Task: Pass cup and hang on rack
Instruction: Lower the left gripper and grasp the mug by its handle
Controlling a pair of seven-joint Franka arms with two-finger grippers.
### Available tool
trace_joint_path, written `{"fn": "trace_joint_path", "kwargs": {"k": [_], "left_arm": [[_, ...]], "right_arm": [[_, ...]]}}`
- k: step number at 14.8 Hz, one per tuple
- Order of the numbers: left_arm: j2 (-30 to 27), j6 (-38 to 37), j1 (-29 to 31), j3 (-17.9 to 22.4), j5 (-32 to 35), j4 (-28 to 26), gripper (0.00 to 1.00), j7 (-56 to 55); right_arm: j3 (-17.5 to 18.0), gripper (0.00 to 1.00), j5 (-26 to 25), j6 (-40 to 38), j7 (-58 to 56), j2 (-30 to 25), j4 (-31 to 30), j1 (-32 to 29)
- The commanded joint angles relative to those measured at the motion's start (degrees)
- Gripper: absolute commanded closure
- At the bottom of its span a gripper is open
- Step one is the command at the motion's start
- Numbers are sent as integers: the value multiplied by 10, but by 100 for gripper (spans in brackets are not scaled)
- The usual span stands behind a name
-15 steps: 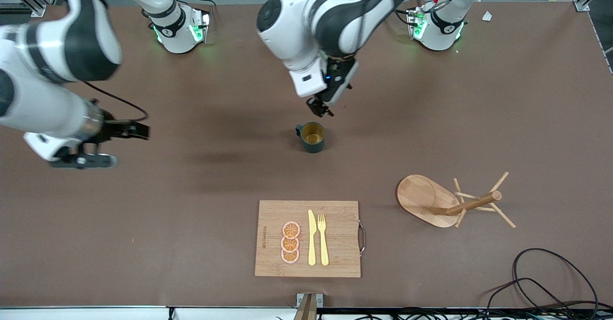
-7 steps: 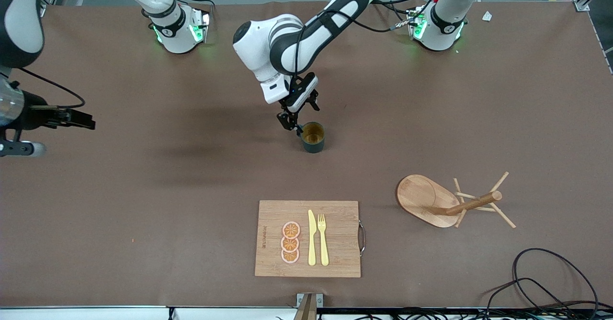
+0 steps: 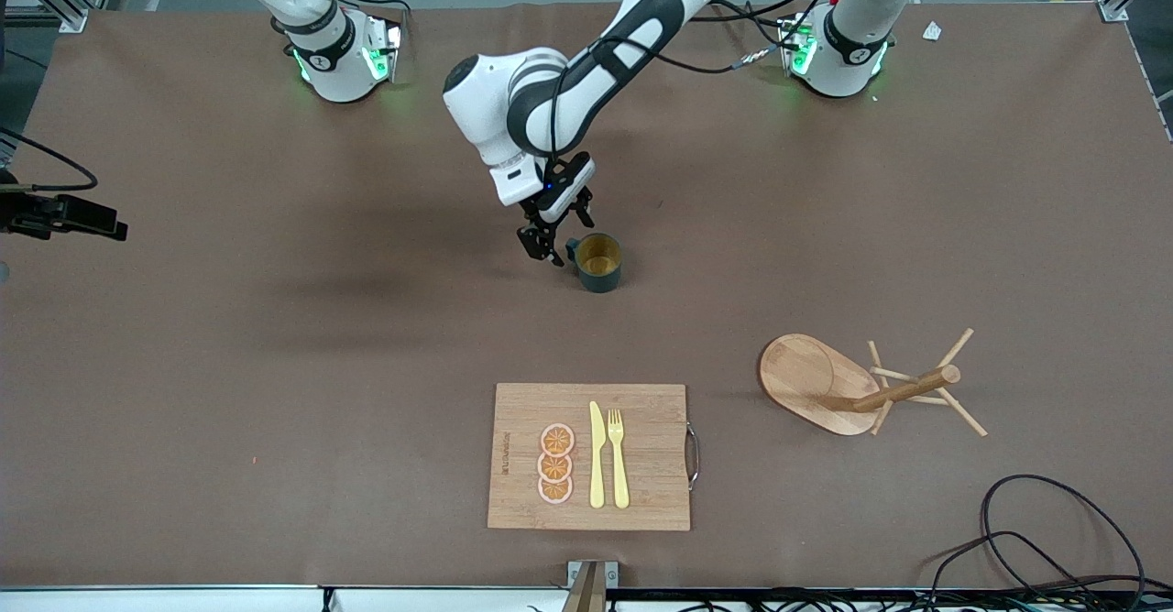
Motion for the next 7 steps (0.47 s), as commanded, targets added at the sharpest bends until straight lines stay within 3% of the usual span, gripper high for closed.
{"fn": "trace_joint_path", "kwargs": {"k": [1,7], "left_arm": [[35,17,-16,16,10,32,0,-30],[68,33,-17,21,11,31,3,-45]], "right_arm": [[7,0,2,-12,-7,1,16,-8],[8,0,4,-35,-8,1,11,-3]]}}
